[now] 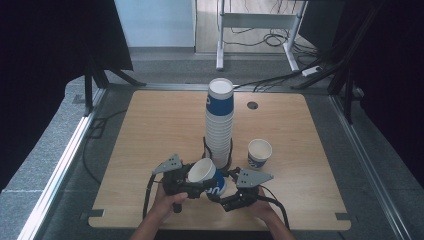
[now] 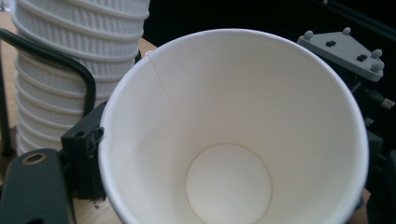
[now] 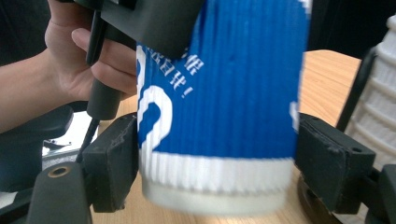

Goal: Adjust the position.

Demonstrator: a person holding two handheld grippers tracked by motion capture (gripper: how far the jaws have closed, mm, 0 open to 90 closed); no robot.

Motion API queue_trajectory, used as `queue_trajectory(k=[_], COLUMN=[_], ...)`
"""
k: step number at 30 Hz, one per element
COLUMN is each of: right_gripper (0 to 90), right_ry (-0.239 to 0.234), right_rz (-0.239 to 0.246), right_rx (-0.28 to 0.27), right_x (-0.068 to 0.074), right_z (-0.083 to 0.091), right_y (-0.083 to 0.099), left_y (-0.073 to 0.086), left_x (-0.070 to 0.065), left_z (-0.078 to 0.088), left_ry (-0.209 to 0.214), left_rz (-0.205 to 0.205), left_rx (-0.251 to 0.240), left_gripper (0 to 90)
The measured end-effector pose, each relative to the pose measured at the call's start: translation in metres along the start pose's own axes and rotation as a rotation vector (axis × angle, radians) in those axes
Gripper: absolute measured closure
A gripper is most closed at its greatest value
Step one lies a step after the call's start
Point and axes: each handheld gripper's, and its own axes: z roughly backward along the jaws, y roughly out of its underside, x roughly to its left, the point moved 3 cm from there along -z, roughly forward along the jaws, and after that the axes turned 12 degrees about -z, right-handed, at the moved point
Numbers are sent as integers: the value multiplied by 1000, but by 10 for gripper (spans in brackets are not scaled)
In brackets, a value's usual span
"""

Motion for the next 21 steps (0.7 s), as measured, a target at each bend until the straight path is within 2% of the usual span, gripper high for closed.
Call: queue_trajectory(k=[1,6,8,9,10,11,14,15,16,18,21], right_gripper=[196,180,173,173,169,168,167,165,165,163,162], right_ry=[0,-4,-3,-3,-5,-6,-10,-10,-8,-4,-2], right_rz=[0,-4,-4,-4,-11,-12,-13,-13,-10,-4,1], right_rx=[0,9,18,18,23,25,31,39,44,55,67], right_x=[0,-1,-1,-1,-1,-1,-1,-1,-1,0,1], right_z=[0,5,7,7,9,9,11,12,12,11,9], right_y=[0,-1,-1,-1,-1,0,0,1,2,3,4], left_y=[0,-4,-5,-5,-6,-6,-6,-6,-6,-7,-7], left_x=[0,-3,-6,-6,-8,-8,-11,-13,-13,-16,-18], left_z=[0,3,3,3,2,2,1,0,0,-2,-3], left_ry=[0,-24,-51,-51,-69,-69,-105,-125,-125,-153,-164], left_rz=[0,-65,-103,-103,-132,-132,-177,-204,-204,-242,-262], left_rx=[0,33,65,65,90,90,132,160,160,197,214], left_gripper=[150,149,149,149,149,149,149,150,149,149,149])
